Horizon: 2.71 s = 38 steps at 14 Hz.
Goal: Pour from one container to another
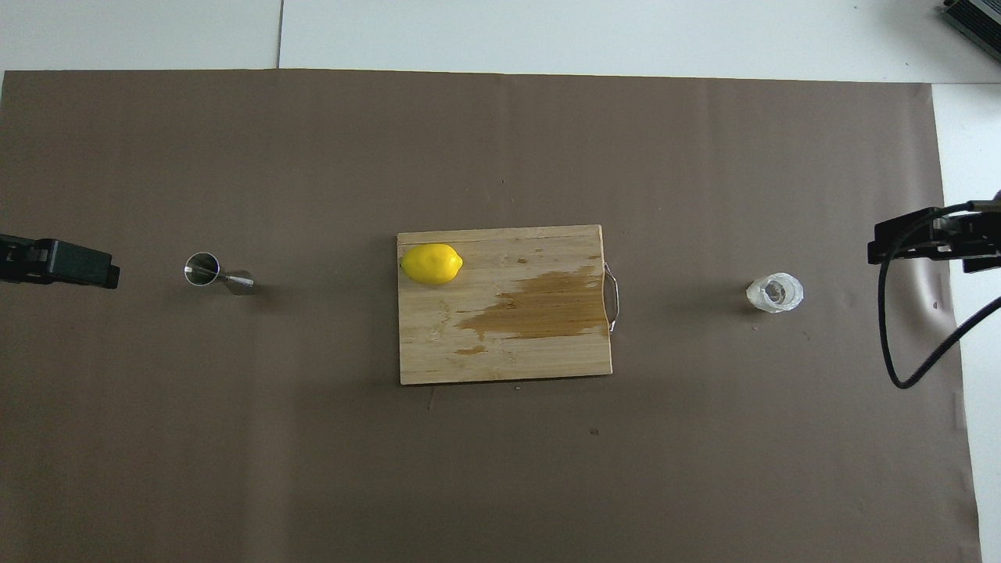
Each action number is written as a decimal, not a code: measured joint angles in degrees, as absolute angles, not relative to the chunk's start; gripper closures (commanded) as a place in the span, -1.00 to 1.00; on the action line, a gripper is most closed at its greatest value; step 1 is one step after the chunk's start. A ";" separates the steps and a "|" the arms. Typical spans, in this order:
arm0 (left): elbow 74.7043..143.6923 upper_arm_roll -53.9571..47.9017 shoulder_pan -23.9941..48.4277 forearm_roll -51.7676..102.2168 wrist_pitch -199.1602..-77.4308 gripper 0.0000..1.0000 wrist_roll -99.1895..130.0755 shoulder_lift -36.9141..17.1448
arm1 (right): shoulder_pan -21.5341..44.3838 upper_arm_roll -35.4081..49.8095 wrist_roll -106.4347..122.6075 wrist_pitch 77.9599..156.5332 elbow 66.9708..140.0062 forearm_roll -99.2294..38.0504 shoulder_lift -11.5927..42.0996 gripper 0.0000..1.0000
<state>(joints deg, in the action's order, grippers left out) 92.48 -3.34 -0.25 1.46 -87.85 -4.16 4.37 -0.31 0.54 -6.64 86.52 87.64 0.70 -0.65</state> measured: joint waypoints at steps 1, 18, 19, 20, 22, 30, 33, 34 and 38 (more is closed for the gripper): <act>92.48 -3.34 -0.25 1.46 -87.85 -1.00 -4.18 4.37 | -0.31 0.54 -6.64 86.52 87.64 0.70 -0.66 -1.00; 86.13 -2.32 0.25 3.97 -86.04 -1.00 9.29 -10.20 | -0.31 0.54 -6.63 86.52 87.64 0.70 -0.68 -1.00; 85.18 -2.06 -0.44 6.32 -86.37 -1.00 13.61 -12.27 | -0.31 0.54 -6.63 86.52 87.64 0.70 -0.68 -1.00; 84.84 -1.91 -1.78 9.42 -87.04 -1.00 18.57 -13.60 | -0.31 0.54 -6.63 86.52 87.64 0.70 -0.68 -1.00; 86.05 -1.73 -4.85 15.78 -88.67 -1.00 28.56 -14.43 | -0.31 0.54 -6.63 86.52 87.64 0.70 -0.68 -1.00; 112.34 -1.23 -13.98 45.72 -107.26 -1.00 60.39 -6.90 | -0.31 0.54 -6.63 86.52 87.64 0.70 -0.68 -1.00; 120.83 -1.24 -14.30 54.30 -114.68 -1.00 68.11 -4.31 | -0.31 0.54 -6.63 86.52 87.64 0.70 -0.68 -1.00; 122.69 -1.22 -14.83 55.84 -115.98 -1.00 68.80 -4.10 | -0.31 0.54 -6.63 86.52 87.64 0.70 -0.68 -1.00; 127.33 -1.12 -17.21 61.04 -118.20 -1.00 69.57 -3.92 | -0.31 0.54 -6.63 86.52 87.64 0.70 -0.69 -1.00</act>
<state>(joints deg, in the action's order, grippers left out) 127.33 -1.12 -17.21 61.04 -118.20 69.57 -3.92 -0.31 0.54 -6.63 86.52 87.64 0.70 -0.69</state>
